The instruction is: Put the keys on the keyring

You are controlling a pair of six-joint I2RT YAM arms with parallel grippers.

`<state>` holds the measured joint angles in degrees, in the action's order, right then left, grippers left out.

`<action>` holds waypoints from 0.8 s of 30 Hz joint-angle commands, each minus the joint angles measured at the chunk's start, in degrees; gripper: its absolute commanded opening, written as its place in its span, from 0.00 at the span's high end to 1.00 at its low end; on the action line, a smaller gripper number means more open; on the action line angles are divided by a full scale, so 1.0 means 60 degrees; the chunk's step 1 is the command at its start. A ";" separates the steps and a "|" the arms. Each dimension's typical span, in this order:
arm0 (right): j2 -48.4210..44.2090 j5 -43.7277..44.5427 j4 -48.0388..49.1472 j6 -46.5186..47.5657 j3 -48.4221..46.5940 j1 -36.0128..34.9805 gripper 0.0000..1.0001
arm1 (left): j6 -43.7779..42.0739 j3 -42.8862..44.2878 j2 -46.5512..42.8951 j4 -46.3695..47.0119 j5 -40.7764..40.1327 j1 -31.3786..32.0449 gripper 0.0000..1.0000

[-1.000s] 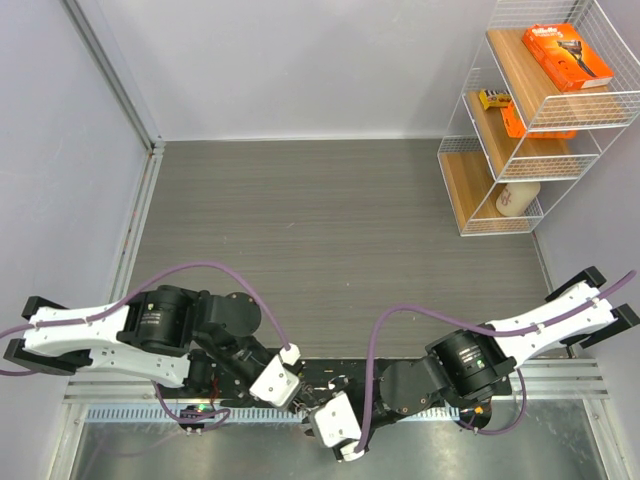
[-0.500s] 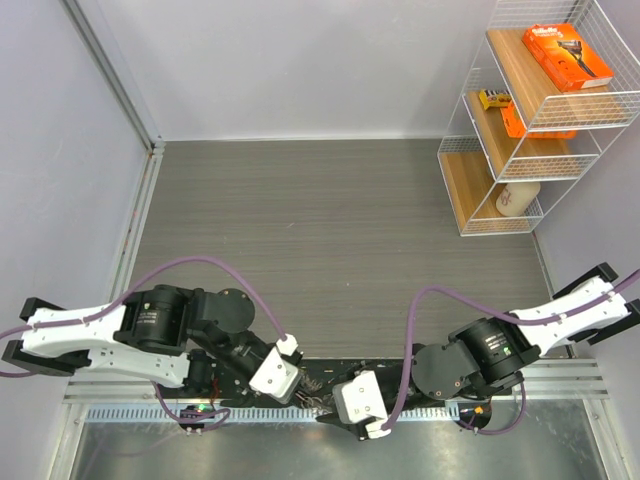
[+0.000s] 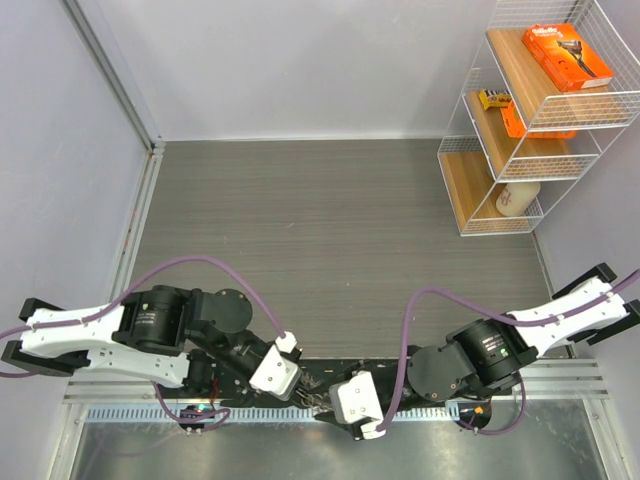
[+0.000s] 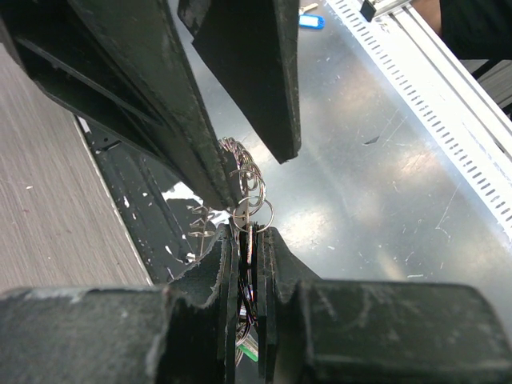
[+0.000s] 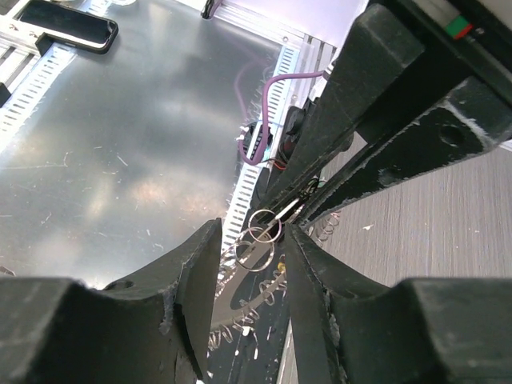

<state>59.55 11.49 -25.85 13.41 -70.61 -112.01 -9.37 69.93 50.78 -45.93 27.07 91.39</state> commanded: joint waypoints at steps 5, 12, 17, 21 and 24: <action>0.0358 0.0151 -0.0087 -0.0067 -0.0244 -0.0024 0.56 | 0.0169 0.0064 -0.0334 0.0902 -0.0337 -0.0028 1.00; 0.0358 0.0371 -0.0248 -0.0125 -0.0229 -0.0024 0.59 | 0.0228 0.0064 -0.0363 0.0903 -0.0322 -0.0027 1.00; 0.0314 0.0693 -0.0424 -0.0169 -0.0185 -0.0024 0.66 | 0.0257 0.0093 -0.0407 0.0931 -0.0162 -0.0013 1.00; 0.0285 0.0737 -0.0438 -0.0170 -0.0141 -0.0024 0.70 | 0.0243 0.0078 -0.0495 0.1020 0.0000 -0.0027 1.00; 0.0227 0.0781 -0.0468 -0.0184 -0.0127 -0.0009 0.72 | 0.0243 0.0078 -0.0510 0.1063 0.0219 -0.0027 1.00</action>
<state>61.87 14.61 -27.66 13.15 -70.61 -112.01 -7.92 69.47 49.54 -45.69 25.32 91.37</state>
